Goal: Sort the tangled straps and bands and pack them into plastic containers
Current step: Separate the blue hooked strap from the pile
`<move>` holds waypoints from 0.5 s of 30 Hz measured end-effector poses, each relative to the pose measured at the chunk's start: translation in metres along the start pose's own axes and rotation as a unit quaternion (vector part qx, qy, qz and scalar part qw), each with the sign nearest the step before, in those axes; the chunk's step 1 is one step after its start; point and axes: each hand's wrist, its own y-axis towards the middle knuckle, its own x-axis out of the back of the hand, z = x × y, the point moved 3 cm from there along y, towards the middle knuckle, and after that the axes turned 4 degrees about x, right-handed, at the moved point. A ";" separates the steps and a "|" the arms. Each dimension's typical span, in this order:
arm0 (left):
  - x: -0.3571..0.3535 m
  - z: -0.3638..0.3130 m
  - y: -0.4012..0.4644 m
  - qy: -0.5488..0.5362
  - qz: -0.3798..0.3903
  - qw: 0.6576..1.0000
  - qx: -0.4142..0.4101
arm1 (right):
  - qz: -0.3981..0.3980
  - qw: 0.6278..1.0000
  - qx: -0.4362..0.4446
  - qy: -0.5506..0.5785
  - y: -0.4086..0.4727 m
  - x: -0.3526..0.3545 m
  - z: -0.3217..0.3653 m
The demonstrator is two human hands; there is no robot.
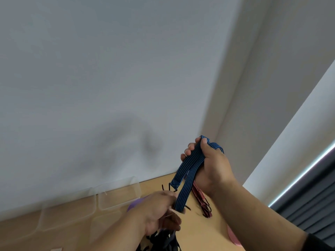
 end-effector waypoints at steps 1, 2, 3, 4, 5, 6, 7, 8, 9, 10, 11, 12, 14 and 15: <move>0.001 0.000 0.001 0.002 -0.013 1.000 -0.018 | 0.002 1.000 0.003 -0.002 0.001 -0.002 0.003; 0.002 0.000 0.003 0.018 -0.030 0.999 -0.041 | 0.006 1.000 0.007 -0.004 0.001 -0.004 0.007; 0.003 0.001 0.005 0.037 -0.038 0.997 -0.059 | 0.009 1.000 0.012 -0.006 0.001 -0.005 0.010; 0.003 0.000 0.004 0.047 -0.026 0.996 -0.072 | 0.010 1.000 0.017 -0.006 0.002 -0.006 0.013; 0.002 -0.001 0.002 0.063 -0.003 0.995 -0.083 | 0.012 1.000 0.021 -0.005 0.003 -0.006 0.017; -0.001 -0.002 -0.002 0.085 0.019 0.991 -0.105 | 0.014 1.000 0.023 -0.005 0.004 -0.006 0.021; -0.003 -0.002 -0.004 0.116 0.032 0.984 -0.133 | 0.014 1.000 0.024 -0.009 0.006 -0.006 0.025; -0.004 -0.002 -0.006 0.147 0.033 0.975 -0.163 | 0.013 0.999 0.025 -0.018 0.007 -0.005 0.029; -0.002 -0.002 -0.006 0.170 0.018 0.968 -0.186 | 0.012 0.999 0.026 -0.033 0.008 -0.004 0.032; 0.002 -0.002 -0.003 0.182 -0.002 0.962 -0.205 | 0.010 0.998 0.030 -0.057 0.009 -0.002 0.035; 0.005 -0.002 -0.001 0.191 -0.017 0.957 -0.219 | 0.006 0.996 0.037 -0.086 0.010 0.000 0.037; 0.008 -0.002 0.000 0.195 -0.021 0.953 -0.229 | -0.001 0.992 0.045 -0.118 0.010 0.002 0.039; 0.012 -0.004 -0.001 0.185 -0.019 0.953 -0.238 | -0.013 0.987 0.057 -0.153 0.011 0.007 0.042; 0.013 -0.004 -0.001 0.182 -0.020 0.955 -0.235 | -0.017 0.987 0.059 -0.151 0.011 0.009 0.043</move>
